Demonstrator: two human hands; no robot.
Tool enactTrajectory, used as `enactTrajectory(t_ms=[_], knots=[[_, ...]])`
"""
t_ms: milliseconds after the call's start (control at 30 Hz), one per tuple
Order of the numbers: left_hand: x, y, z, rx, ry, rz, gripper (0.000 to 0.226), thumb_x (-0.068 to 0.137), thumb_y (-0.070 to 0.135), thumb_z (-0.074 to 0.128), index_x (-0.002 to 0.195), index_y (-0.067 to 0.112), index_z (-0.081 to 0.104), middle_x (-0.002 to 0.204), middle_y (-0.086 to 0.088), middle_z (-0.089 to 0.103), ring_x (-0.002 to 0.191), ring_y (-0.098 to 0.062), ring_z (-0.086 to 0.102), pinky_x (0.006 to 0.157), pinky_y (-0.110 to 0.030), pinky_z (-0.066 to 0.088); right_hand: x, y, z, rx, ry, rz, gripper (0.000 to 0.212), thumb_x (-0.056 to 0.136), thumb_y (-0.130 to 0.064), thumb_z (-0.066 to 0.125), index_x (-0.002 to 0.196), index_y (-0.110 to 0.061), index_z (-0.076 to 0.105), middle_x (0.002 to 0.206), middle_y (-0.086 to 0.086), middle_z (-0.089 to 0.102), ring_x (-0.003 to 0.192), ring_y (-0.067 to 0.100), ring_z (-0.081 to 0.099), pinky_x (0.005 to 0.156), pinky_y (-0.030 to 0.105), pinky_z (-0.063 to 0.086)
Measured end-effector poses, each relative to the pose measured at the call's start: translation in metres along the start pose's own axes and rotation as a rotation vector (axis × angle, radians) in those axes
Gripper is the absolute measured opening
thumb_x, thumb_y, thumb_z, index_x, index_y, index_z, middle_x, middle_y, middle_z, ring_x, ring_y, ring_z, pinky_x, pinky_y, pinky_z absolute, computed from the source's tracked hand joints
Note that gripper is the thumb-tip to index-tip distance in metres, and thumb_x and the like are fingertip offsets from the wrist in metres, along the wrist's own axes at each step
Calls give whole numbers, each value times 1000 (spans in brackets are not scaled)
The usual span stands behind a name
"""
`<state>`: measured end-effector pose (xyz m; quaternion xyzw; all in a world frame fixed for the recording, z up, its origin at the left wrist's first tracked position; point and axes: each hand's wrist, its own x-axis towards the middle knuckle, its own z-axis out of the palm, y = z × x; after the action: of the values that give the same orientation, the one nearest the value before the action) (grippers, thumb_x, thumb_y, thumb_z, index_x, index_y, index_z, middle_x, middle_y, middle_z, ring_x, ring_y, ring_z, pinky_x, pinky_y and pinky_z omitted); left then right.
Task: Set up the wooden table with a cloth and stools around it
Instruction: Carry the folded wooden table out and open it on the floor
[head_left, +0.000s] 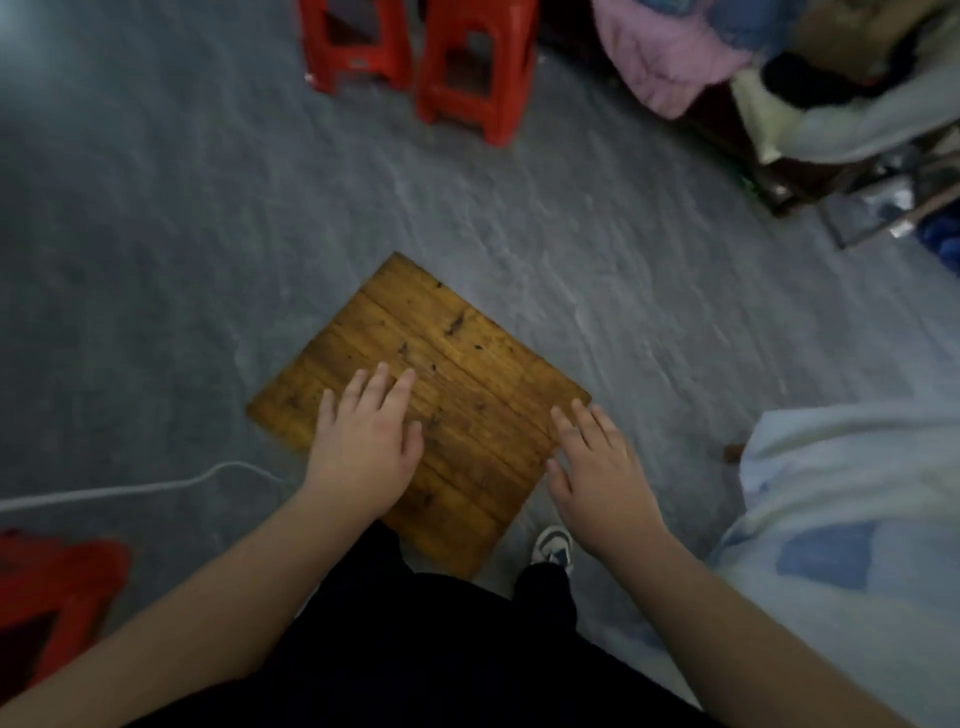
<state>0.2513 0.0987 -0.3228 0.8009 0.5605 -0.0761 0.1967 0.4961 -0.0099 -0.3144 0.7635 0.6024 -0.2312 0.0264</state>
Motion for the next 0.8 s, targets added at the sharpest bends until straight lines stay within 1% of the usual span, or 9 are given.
enactTrajectory(t_ms=[133, 233, 400, 467, 600, 700, 800], knots=[[-38, 37, 11, -72, 62, -259, 62, 99, 45, 35, 156, 28, 17, 164, -4, 18, 150, -26, 13, 120, -54, 13, 23, 40, -13, -60, -44, -219, 59, 102, -40, 39, 157, -26, 22, 165, 1, 18, 152, 22, 10, 123, 43, 19], [-65, 63, 17, -144, 112, -387, 61, 100, 45, 34, 156, 28, 17, 163, -4, 19, 150, -26, 14, 121, -52, 15, 28, 52, -21, -110, -62, -357, 60, 100, -37, 43, 156, -24, 27, 163, 4, 24, 151, 24, 14, 121, 46, 22], [-94, 82, 37, -226, 158, -522, 60, 100, 45, 35, 156, 28, 19, 163, -4, 20, 150, -25, 15, 121, -51, 16, 36, 52, -15, -206, -114, -520, 60, 99, -37, 43, 155, -21, 29, 162, 7, 27, 150, 26, 18, 119, 47, 26], [-99, 82, 53, -270, 152, -577, 60, 100, 44, 35, 156, 28, 19, 163, -4, 20, 150, -25, 15, 121, -51, 15, 37, 51, -4, -226, -145, -558, 61, 98, -36, 45, 155, -20, 30, 161, 8, 29, 150, 28, 20, 119, 49, 27], [-103, 82, 96, -329, 165, -639, 61, 98, 41, 41, 155, 25, 24, 161, -7, 27, 148, -27, 23, 119, -51, 21, 42, 54, 22, -320, -154, -643, 61, 97, -36, 46, 154, -19, 33, 160, 8, 32, 148, 29, 25, 118, 50, 28], [-107, 88, 124, -357, 155, -663, 61, 98, 39, 43, 154, 25, 25, 160, -8, 28, 147, -27, 24, 119, -51, 23, 51, 63, 37, -378, -191, -713, 60, 98, -37, 44, 154, -21, 32, 161, 6, 30, 149, 27, 24, 119, 49, 27], [-106, 98, 151, -383, 131, -704, 62, 98, 38, 45, 155, 26, 22, 161, -7, 26, 148, -27, 24, 119, -51, 22, 69, 75, 49, -408, -252, -754, 61, 99, -38, 43, 156, -23, 27, 163, 4, 26, 150, 25, 20, 120, 49, 26]])
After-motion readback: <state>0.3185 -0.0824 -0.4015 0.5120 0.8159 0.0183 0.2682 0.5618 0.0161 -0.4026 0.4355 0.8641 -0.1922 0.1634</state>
